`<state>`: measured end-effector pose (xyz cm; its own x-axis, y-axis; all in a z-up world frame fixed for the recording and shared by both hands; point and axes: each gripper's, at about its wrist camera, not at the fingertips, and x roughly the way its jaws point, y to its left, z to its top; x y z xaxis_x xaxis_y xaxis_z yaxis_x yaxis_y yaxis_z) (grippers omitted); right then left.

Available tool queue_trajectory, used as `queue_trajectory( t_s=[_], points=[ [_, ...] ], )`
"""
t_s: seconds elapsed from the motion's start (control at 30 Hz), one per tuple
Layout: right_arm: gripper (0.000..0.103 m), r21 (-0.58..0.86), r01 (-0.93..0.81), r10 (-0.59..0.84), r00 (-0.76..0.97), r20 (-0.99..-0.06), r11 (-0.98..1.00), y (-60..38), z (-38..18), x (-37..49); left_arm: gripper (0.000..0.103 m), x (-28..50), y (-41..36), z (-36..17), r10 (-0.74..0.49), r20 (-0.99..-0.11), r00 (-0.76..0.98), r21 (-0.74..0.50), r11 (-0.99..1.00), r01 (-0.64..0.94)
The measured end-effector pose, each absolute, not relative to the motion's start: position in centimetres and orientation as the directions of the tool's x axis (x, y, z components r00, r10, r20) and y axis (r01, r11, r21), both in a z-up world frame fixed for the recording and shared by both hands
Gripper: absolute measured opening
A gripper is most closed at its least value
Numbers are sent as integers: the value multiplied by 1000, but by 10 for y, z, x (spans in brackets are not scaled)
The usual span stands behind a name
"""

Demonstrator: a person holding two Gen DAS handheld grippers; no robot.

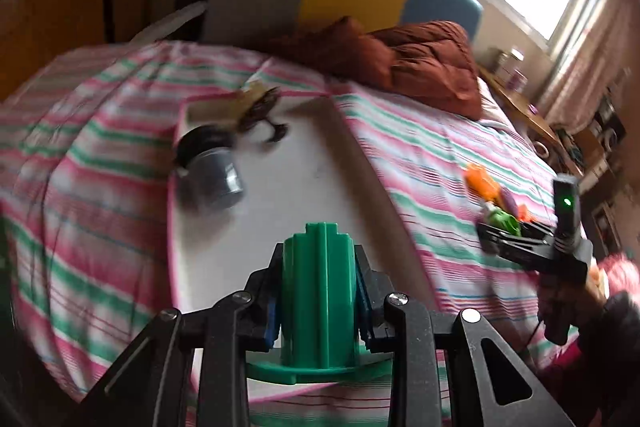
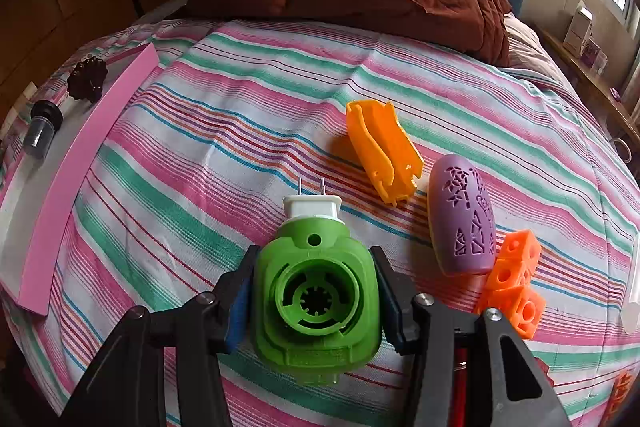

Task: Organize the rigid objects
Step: 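Carry the teal stand into the tray with the left tool while the right tool grasps the lime-green part, then release the teal stand in the tray and withdraw the left tool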

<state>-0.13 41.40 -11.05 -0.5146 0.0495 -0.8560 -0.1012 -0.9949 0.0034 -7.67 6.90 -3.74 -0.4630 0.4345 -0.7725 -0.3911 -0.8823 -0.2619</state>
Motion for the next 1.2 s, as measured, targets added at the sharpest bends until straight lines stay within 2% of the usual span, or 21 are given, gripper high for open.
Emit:
queue_trajectory(
  t_s=[0.17,0.47,0.53,0.6,0.9,1.0,1.2],
  points=[
    [53,1,-99,50,-515,-856,-995,413,-111,-1,30,-92,53,-53,385,-804,-453,-236,-906,-351],
    [53,-2,-100,54,-516,-855,-995,413,-111,-1,30,-126,69,-72,314,-847,-429,-157,-919,-363],
    [53,-1,-99,52,-516,-855,-995,412,-111,-2,34,-133,70,-75,299,-851,-433,-143,-924,-356],
    [53,-2,-98,53,-516,-855,-995,412,-111,-2,42,-138,70,-76,292,-841,-455,-129,-925,-357],
    [53,0,-97,51,-518,-854,-995,412,-111,-2,44,-129,72,-64,152,-769,-621,85,-939,-334],
    [53,3,-98,49,-519,-853,-995,412,-111,-2,55,-114,68,-51,165,-739,-653,80,-941,-329],
    [53,-5,-98,56,-525,-849,-995,409,-111,-2,57,-80,61,-29,215,-712,-669,26,-943,-331]
  ],
)
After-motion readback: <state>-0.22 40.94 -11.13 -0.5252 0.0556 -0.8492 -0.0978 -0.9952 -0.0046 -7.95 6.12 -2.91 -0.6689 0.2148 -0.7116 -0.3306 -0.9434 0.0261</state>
